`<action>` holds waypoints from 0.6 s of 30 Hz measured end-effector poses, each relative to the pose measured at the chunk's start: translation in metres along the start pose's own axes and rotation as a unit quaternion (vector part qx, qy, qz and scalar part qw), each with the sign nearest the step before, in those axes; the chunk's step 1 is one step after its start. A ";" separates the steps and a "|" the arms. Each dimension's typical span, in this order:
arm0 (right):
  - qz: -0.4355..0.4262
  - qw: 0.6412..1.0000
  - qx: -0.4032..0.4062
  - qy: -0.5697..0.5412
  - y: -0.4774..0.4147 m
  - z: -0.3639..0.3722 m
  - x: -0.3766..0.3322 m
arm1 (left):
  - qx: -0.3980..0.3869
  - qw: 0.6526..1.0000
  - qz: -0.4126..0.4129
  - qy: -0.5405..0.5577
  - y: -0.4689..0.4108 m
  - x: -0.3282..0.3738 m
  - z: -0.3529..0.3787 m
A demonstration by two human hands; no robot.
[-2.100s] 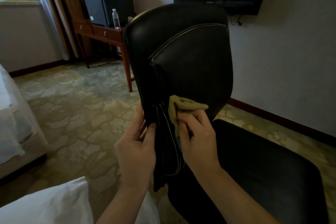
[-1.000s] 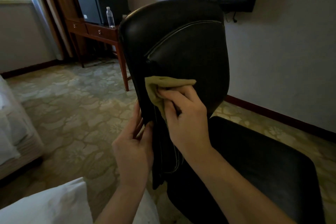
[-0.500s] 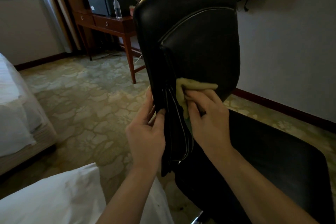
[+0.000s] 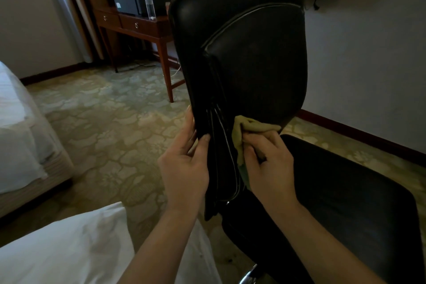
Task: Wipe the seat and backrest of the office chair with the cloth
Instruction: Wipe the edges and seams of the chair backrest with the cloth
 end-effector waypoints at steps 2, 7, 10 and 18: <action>0.011 0.999 0.020 -0.028 -0.013 -0.002 -0.008 | 0.001 1.000 -0.001 0.002 0.000 0.001 0.000; -0.032 0.999 0.022 -0.001 -0.057 0.000 -0.030 | -0.012 1.000 0.005 -0.012 0.000 0.000 -0.001; -0.064 0.997 0.019 0.027 -0.051 0.003 -0.026 | -0.016 1.000 0.004 -0.007 -0.001 -0.001 -0.002; -0.011 1.000 -0.001 -0.003 0.001 -0.003 0.010 | -0.002 1.000 0.008 -0.013 0.002 -0.002 0.000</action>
Point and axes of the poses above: each hand's wrist, its own y-axis away from the middle knuckle, its own z-axis out of the palm, x = y × z, the point moved 4 cm from there along -y, towards the middle knuckle, and after that the axes turned 14 degrees about -z, right-handed, at the moved point
